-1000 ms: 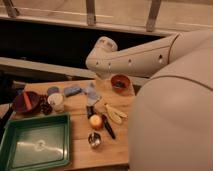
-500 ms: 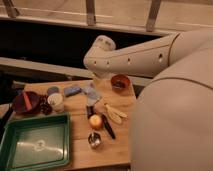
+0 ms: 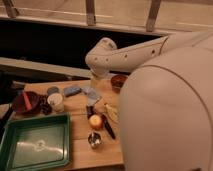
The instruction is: Place sponge in metal cup
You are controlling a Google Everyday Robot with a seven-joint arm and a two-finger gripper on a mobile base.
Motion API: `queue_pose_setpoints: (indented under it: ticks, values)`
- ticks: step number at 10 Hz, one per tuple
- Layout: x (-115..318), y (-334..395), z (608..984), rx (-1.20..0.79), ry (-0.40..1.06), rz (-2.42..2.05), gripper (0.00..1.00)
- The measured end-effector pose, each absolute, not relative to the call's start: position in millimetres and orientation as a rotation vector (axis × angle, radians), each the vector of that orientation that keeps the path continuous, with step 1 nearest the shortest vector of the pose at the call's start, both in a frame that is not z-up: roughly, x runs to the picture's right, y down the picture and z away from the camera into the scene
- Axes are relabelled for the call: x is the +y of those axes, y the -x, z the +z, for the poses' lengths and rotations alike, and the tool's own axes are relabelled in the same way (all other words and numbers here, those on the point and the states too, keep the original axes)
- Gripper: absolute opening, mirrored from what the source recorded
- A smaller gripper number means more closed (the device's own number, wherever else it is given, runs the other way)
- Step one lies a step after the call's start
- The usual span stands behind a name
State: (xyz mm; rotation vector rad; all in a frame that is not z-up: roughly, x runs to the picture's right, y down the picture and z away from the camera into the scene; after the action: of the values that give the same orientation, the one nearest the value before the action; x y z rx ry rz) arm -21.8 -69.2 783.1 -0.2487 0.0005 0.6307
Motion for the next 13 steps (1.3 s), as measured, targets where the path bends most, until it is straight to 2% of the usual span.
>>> queue_pose_setpoints:
  ticks: [7, 13]
  values:
    - [-60, 85, 844, -0.226, 0.431, 0.612, 0.78]
    - [-69, 102, 852, -0.31, 0.465, 0.6, 0.78]
